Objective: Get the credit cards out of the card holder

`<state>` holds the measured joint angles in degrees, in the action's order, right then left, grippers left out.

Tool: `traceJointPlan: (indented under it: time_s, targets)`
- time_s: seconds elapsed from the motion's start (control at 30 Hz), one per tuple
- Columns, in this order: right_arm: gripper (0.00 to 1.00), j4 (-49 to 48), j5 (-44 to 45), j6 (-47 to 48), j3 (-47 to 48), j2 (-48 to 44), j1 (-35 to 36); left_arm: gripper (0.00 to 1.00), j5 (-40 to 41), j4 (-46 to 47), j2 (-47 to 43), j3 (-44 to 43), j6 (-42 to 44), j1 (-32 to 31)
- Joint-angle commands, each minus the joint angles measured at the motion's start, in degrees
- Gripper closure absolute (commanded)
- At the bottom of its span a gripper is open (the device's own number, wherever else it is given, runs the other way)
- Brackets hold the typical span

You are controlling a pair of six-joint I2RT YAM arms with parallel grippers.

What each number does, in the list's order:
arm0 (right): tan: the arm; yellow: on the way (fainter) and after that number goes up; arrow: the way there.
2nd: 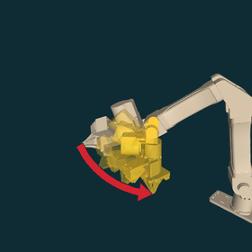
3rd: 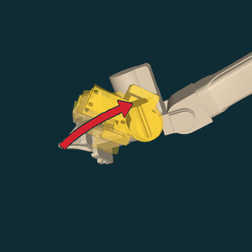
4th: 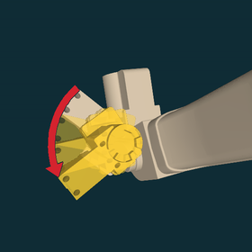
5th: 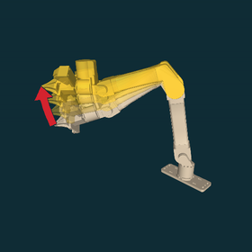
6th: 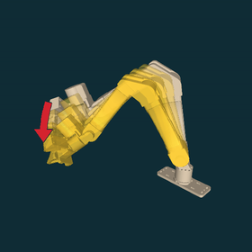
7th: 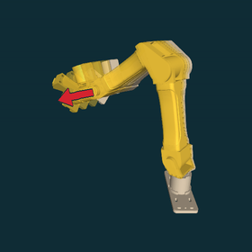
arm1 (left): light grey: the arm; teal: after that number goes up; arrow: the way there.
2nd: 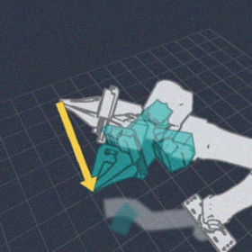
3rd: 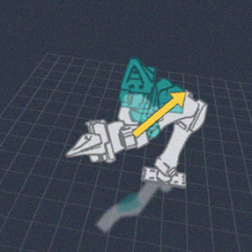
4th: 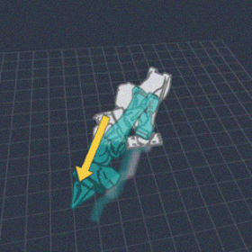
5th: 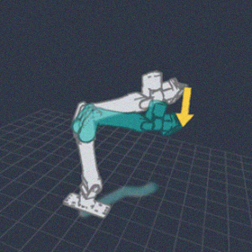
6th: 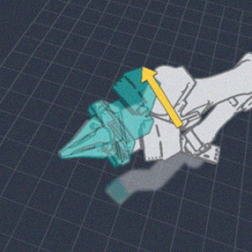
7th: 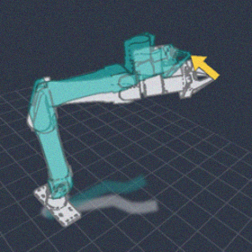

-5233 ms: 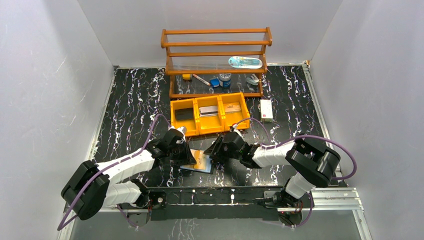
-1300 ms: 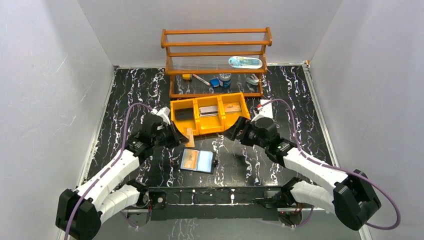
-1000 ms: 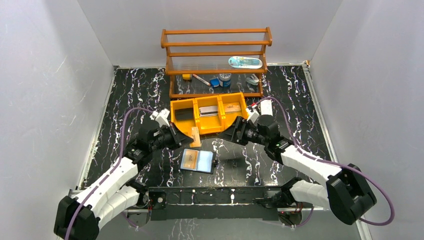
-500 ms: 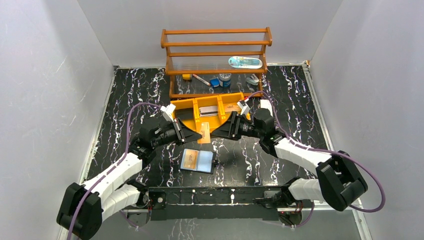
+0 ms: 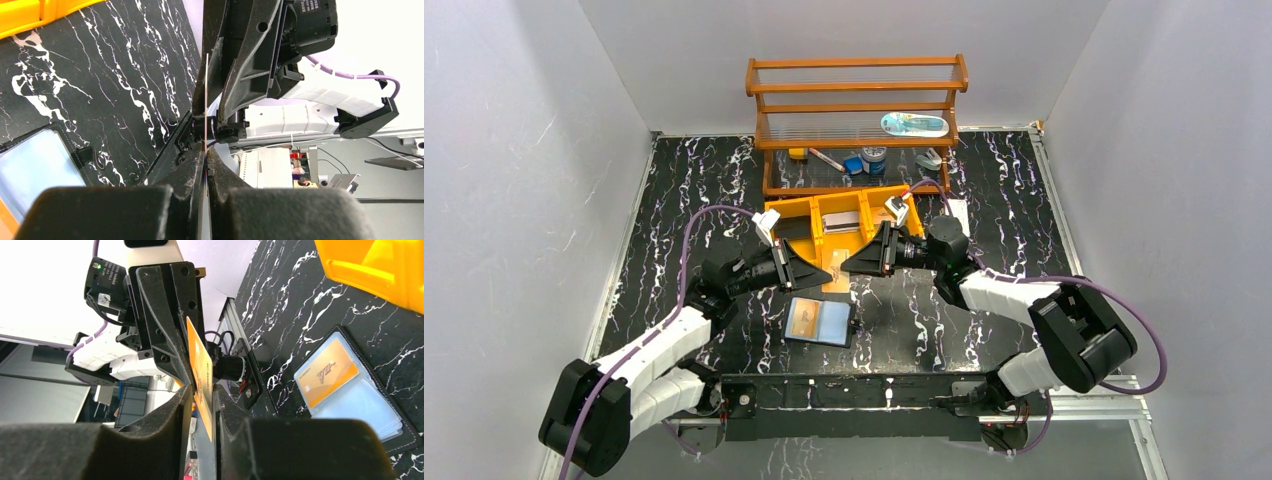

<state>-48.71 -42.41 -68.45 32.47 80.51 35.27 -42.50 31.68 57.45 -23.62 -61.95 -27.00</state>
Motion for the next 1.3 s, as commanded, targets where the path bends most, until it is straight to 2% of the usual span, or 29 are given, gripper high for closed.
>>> traceJointPlan:
  time_s: [0.0,0.17,0.3,0.4,0.57,0.7,0.83,1.07,1.1,1.27]
  targets:
    - [0.73,-8.9,-3.37,-2.7,0.98,0.57,-0.32,1.0,-1.65,3.76,-1.23,0.86,-0.53,0.2]
    - [0.75,-11.27,-4.13,-4.13,-0.01,0.8,-0.46,1.0,-0.38,4.69,-1.86,1.52,-0.81,0.2]
    - [0.68,-11.66,-5.11,-4.73,-0.36,0.54,-0.5,1.0,-0.42,5.79,-1.84,1.28,-0.69,0.2]
    - [0.68,-12.4,-5.38,-5.02,-0.56,0.3,-0.47,1.0,-1.94,6.56,-0.69,0.47,-0.36,0.2]
    - [0.76,-13.07,-5.64,-5.43,-0.34,0.6,-0.51,1.0,-3.36,7.22,0.55,-0.97,0.17,0.2]
    - [0.84,-13.53,-5.4,-5.64,-0.82,0.45,-0.47,1.0,-0.78,8.03,-0.97,-0.43,-0.39,0.24]
    - [0.9,-14.58,-5.69,-6.07,-0.55,0.38,-0.46,1.0,0.04,2.43,-1.89,-2.39,2.77,0.29]
    - [1.0,-15.43,-5.4,-6.64,-0.49,0.79,-0.53,1.0,-1.12,6.36,0.23,-2.6,0.57,0.28]
    - [1.0,-15.53,-5.26,-6.76,-0.62,0.79,-0.47,0.95,-1.03,5.84,0.39,-2.71,0.72,0.33]
    - [1.0,-13.51,-3.91,-5.6,-0.83,0.25,-0.55,0.5,0.22,-4.49,-0.38,-5.3,6.55,0.24]
